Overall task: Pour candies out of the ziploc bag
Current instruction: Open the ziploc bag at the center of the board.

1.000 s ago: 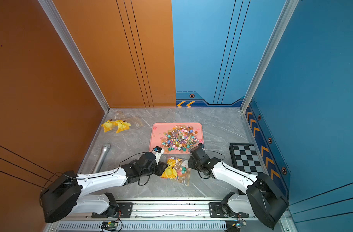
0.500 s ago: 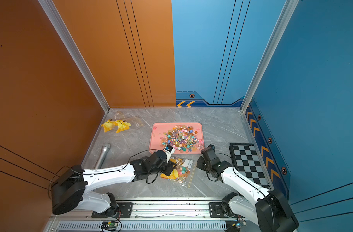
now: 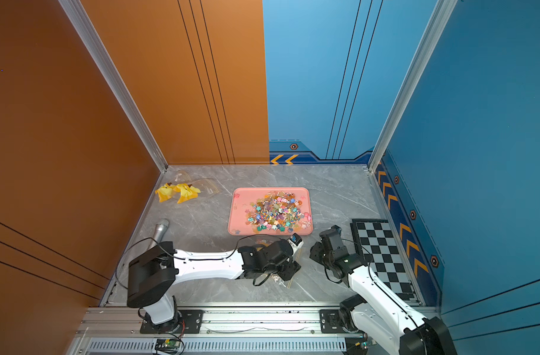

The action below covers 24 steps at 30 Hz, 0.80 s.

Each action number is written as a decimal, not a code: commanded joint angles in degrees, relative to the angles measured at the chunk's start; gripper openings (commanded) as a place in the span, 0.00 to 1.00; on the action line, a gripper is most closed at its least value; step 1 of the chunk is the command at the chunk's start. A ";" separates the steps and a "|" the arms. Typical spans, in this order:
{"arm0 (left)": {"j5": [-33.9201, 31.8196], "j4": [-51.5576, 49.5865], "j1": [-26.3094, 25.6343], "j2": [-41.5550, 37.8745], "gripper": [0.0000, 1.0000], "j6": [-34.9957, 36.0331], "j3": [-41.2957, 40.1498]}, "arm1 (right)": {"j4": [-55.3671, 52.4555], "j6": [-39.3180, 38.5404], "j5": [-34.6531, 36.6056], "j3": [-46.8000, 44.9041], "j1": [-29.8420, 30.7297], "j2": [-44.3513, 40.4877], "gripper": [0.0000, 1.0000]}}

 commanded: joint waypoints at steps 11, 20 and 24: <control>-6.58 -12.42 -2.27 9.92 0.44 0.37 10.23 | -3.90 -0.32 -0.18 -2.38 -2.31 -4.74 0.45; -9.06 -14.48 -2.27 10.38 0.22 0.66 10.77 | -3.90 -0.40 -0.61 -2.30 -2.58 -5.10 0.44; -9.50 -14.93 -2.20 10.64 0.14 0.85 10.94 | -3.90 -0.39 -0.84 -2.43 -2.56 -5.24 0.43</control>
